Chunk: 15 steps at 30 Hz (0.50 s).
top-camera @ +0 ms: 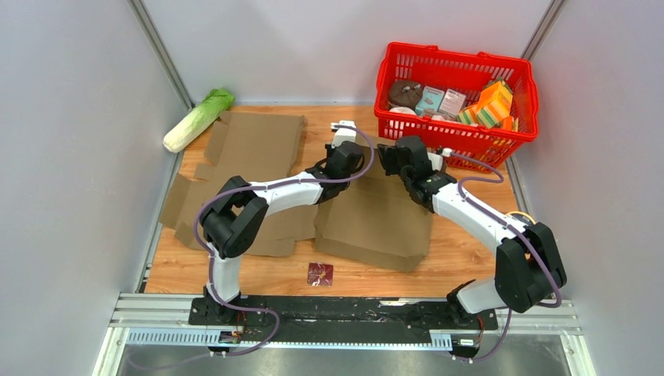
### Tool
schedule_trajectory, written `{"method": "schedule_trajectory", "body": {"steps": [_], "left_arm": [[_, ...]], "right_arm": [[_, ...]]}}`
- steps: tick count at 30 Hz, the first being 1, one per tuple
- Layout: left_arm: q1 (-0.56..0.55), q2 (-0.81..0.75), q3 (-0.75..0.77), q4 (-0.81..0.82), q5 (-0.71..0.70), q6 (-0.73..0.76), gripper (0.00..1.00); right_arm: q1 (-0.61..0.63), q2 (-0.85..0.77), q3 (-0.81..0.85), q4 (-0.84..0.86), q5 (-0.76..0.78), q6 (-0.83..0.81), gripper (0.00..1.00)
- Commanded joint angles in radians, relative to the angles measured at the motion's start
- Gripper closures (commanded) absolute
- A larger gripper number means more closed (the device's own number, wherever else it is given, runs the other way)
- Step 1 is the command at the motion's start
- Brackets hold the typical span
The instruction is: Fold the paper box
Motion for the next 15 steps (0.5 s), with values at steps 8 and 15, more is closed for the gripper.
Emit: {"method": "schedule_trajectory", "body": {"steps": [8,15], "left_arm": [[-0.002,-0.067,-0.114,0.212,0.134,0.034,0.8],[-0.005,0.007,0.031,-0.013,-0.003,-0.006,0.9]], "right_arm": [[-0.022,-0.056,-0.038,-0.038,-0.12,0.003,1.0],[-0.022,-0.069,-0.052,-0.019,-0.175,0.042,1.0]]}}
